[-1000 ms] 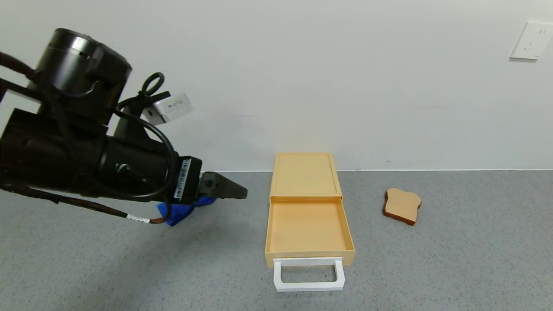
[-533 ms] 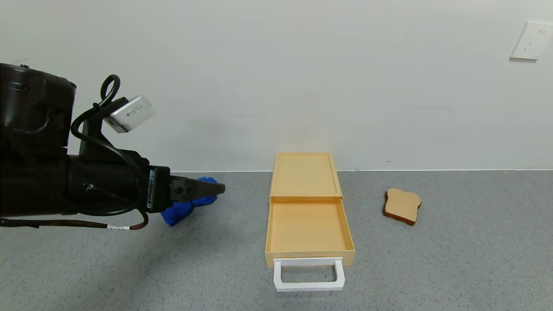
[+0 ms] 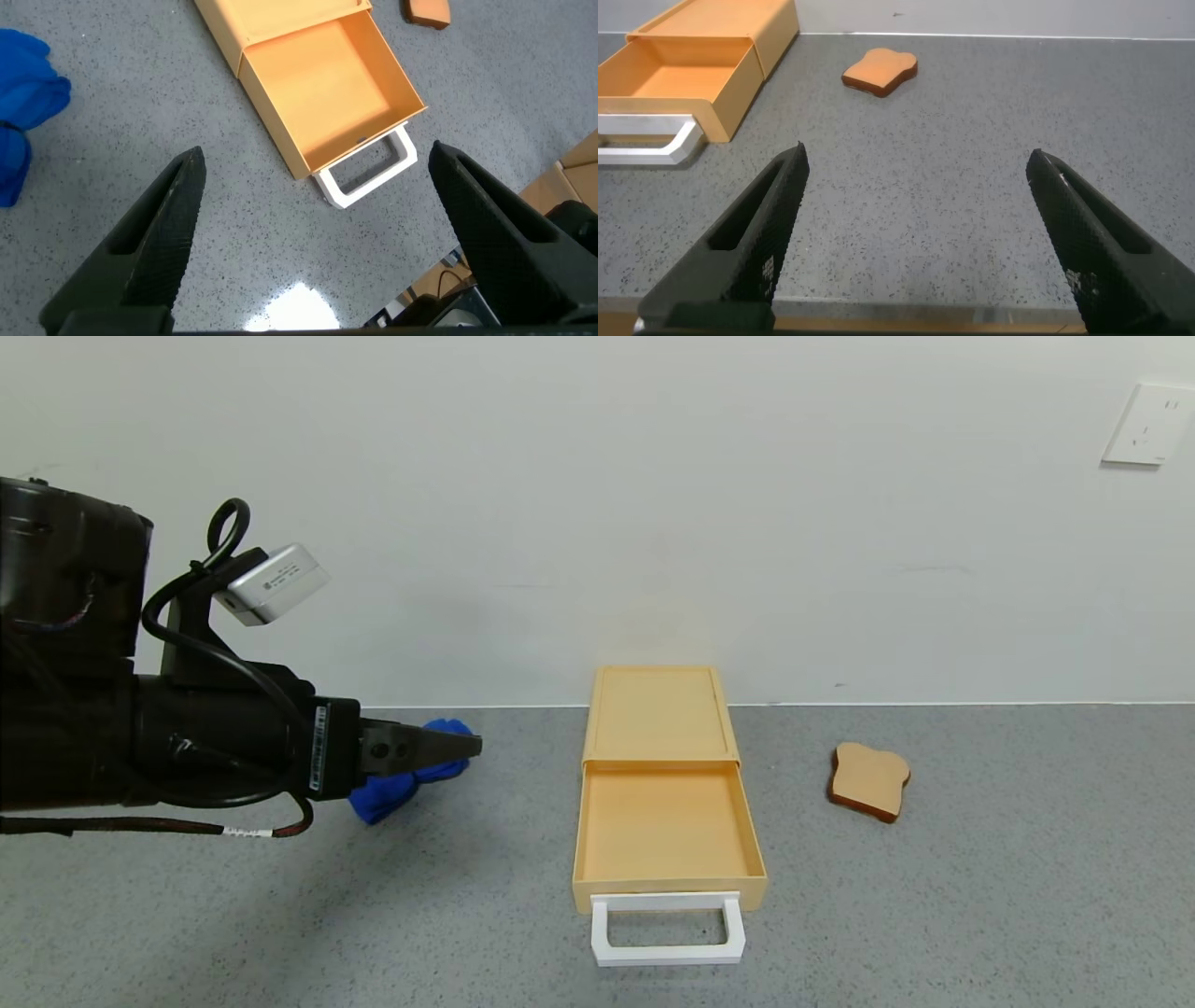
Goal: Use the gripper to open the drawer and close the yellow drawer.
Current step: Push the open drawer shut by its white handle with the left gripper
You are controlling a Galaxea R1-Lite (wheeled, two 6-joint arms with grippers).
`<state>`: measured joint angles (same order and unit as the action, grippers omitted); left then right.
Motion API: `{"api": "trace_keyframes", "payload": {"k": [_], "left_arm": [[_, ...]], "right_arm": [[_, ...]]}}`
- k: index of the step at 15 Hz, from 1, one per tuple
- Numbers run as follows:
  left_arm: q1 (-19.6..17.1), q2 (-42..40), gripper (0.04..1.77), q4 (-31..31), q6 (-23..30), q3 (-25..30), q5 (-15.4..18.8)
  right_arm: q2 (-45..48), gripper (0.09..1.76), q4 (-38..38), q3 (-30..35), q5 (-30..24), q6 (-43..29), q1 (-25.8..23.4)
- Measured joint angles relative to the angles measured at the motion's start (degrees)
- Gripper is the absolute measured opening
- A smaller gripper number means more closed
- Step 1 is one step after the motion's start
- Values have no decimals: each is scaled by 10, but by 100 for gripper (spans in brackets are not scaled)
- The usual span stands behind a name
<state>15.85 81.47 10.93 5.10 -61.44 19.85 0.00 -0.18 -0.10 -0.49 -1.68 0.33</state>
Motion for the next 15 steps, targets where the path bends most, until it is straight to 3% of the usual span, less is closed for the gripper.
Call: {"api": "trace_keyframes", "payload": {"k": [10, 13, 15], "left_arm": [[7, 5, 172, 5, 4, -13, -2], [32, 11, 172, 23, 28, -32, -19], [55, 17, 172, 73, 63, -65, -39]], "right_arm": [[0, 171, 0, 0, 0, 0, 0], [0, 171, 0, 0, 0, 0, 0], [0, 171, 0, 0, 0, 0, 0]]}}
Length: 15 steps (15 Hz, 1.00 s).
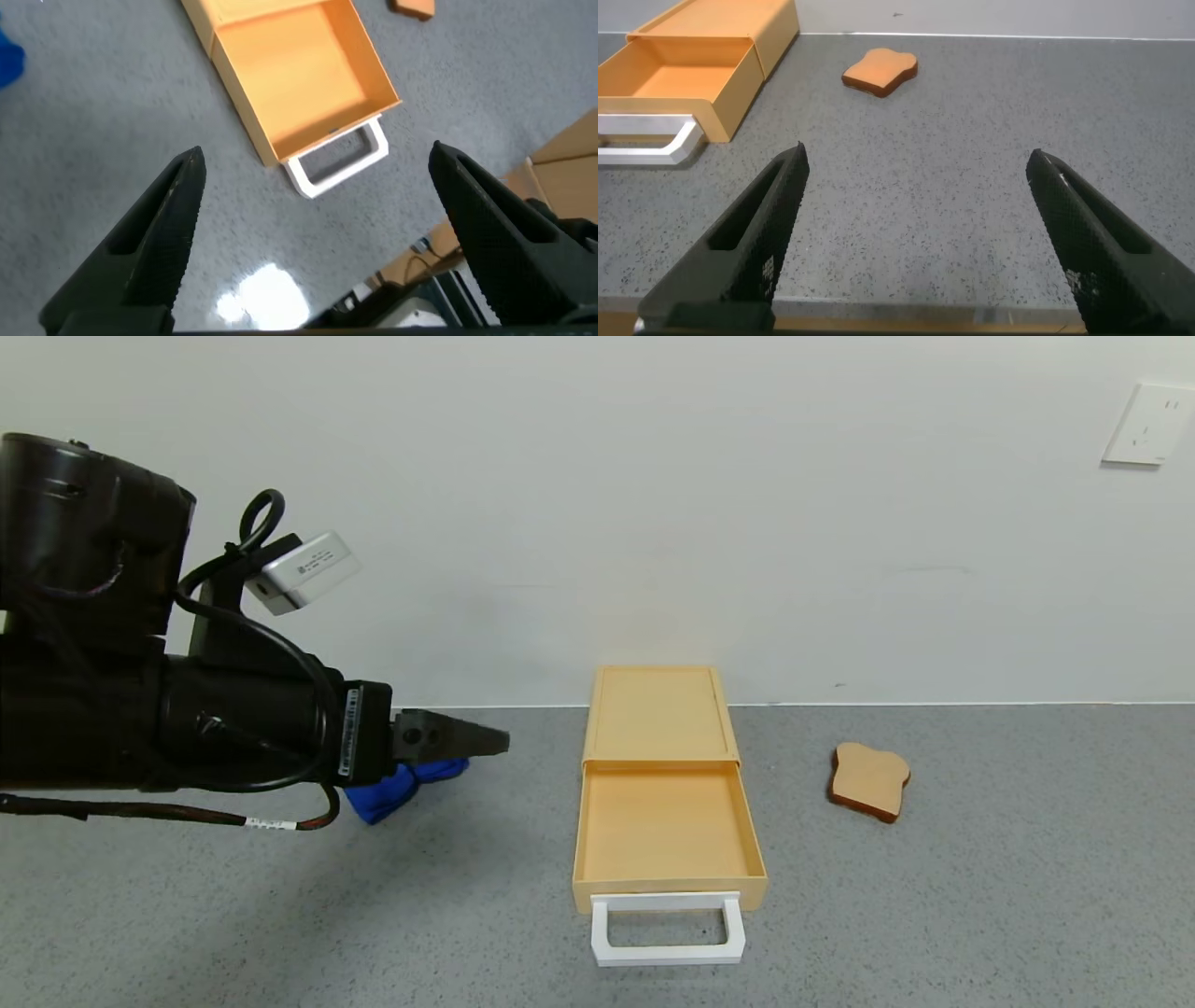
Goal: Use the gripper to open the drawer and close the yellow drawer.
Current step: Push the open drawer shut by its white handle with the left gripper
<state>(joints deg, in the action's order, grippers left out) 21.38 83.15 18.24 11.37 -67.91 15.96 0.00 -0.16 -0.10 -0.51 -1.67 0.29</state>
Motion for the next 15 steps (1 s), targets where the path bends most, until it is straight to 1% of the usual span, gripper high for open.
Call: {"api": "trace_keyframes", "payload": {"k": [2, 6, 8, 10, 12, 15], "left_arm": [[29, 11, 172, 60, 34, -44, -31], [113, 56, 172, 149, 122, -133, -140], [154, 89, 172, 192, 175, -176, -178], [190, 127, 172, 231, 217, -215, -204], [216, 165, 172, 247, 250, -240, -224], [233, 219, 172, 250, 282, -254, -233]], "right_arm": [[0, 171, 0, 0, 0, 0, 0], [0, 171, 0, 0, 0, 0, 0], [0, 171, 0, 0, 0, 0, 0], [0, 171, 0, 0, 0, 0, 0], [0, 171, 0, 0, 0, 0, 0], [0, 171, 0, 0, 0, 0, 0]]}}
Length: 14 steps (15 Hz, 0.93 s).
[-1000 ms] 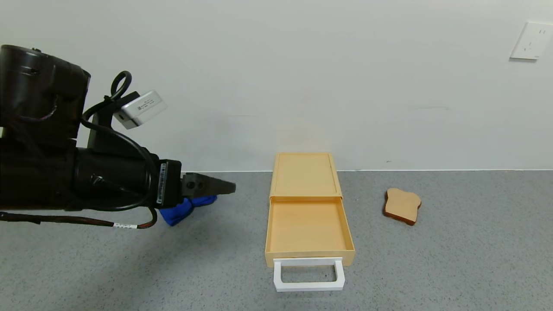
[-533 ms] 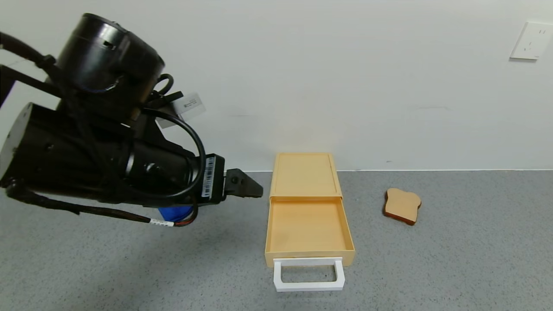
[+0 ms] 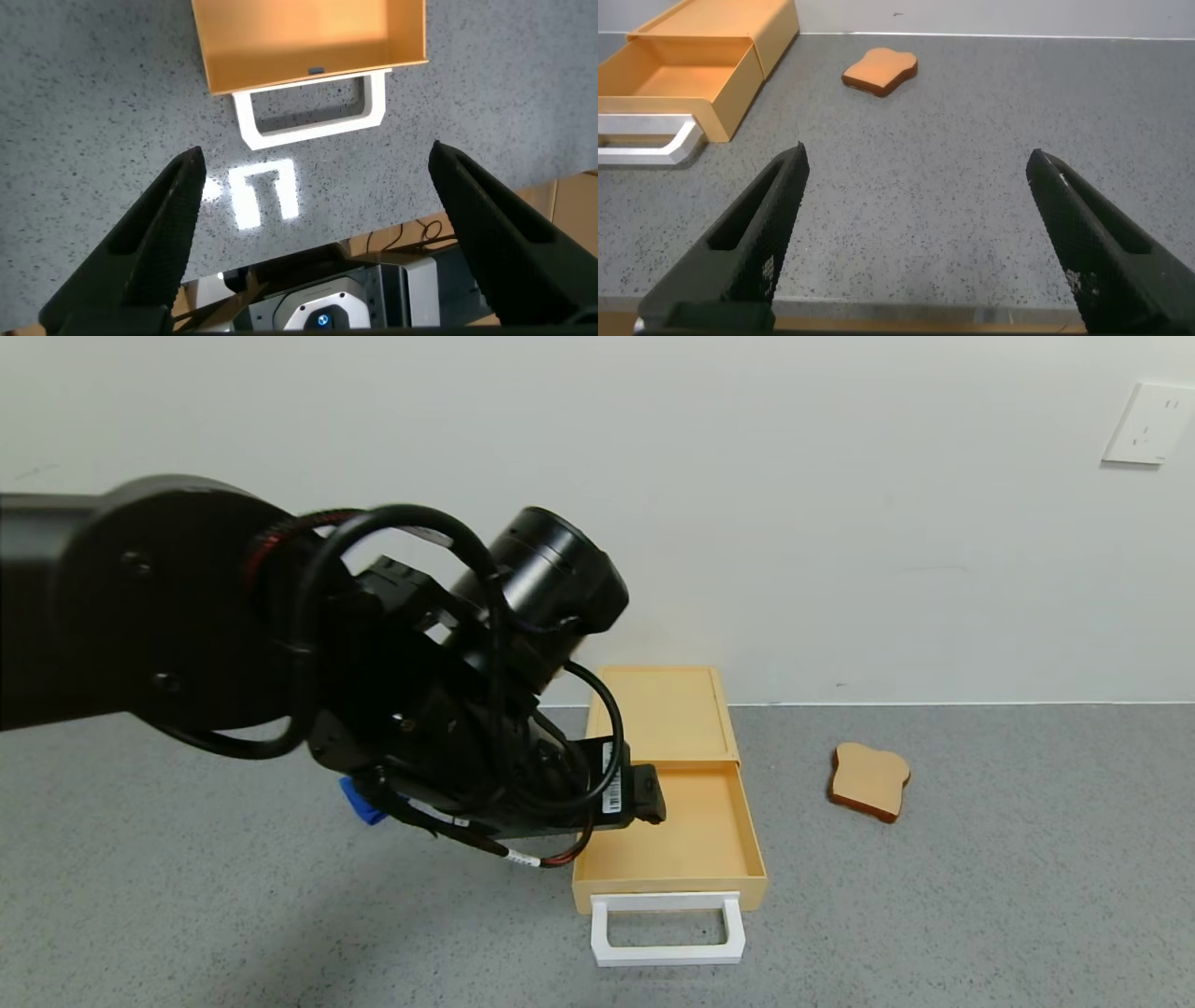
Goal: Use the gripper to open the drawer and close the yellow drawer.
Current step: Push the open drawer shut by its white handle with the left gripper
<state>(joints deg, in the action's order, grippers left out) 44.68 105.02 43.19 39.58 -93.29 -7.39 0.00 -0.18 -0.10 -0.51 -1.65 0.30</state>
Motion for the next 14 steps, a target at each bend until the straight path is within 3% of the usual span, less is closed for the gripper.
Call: {"api": "trace_keyframes", "payload": {"k": [6, 14], "left_arm": [[9, 81, 172, 2, 54, -29, 0], [31, 176, 172, 14, 86, -48, -13]], "right_arm": [[0, 171, 0, 0, 0, 0, 0], [0, 171, 0, 0, 0, 0, 0]]}}
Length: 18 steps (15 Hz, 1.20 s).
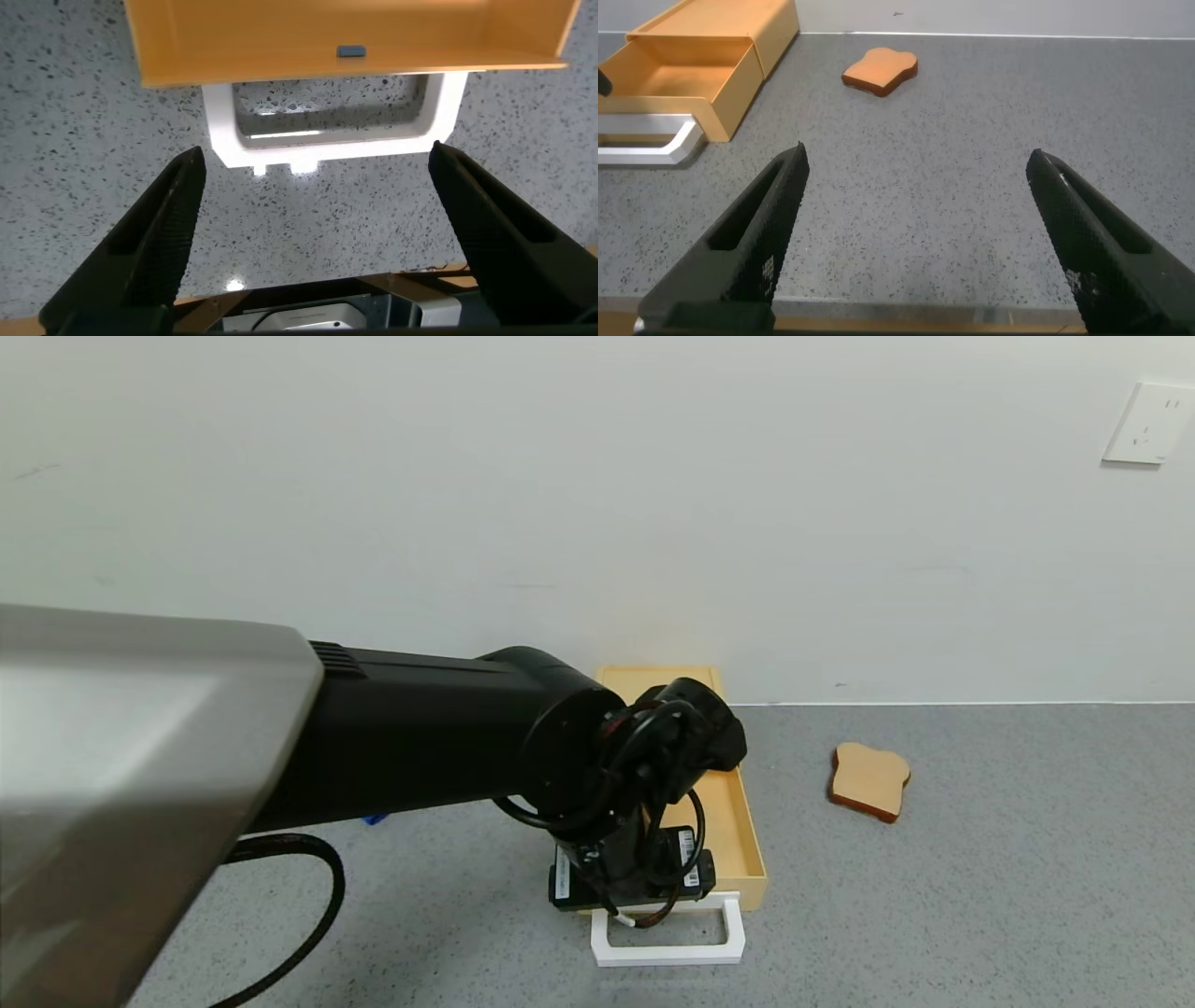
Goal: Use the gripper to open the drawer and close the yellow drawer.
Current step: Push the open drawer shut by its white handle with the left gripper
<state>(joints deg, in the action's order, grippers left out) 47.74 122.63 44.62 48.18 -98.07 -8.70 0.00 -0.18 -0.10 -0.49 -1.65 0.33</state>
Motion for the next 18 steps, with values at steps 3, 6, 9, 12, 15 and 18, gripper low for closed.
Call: {"api": "trace_keyframes", "payload": {"k": [3, 6, 9, 12, 15, 18], "left_arm": [[8, 28, 172, 11, 14, -16, -1], [16, 51, 172, 20, 23, -39, -14], [20, 67, 172, 22, 25, -53, -20], [20, 76, 172, 22, 22, -60, -29], [20, 76, 172, 42, 19, -62, -34], [18, 73, 172, 56, 16, -63, -45]], "right_arm": [[0, 171, 0, 0, 0, 0, 0], [0, 171, 0, 0, 0, 0, 0], [0, 171, 0, 0, 0, 0, 0], [0, 171, 0, 0, 0, 0, 0], [0, 171, 0, 0, 0, 0, 0], [0, 171, 0, 0, 0, 0, 0]]}}
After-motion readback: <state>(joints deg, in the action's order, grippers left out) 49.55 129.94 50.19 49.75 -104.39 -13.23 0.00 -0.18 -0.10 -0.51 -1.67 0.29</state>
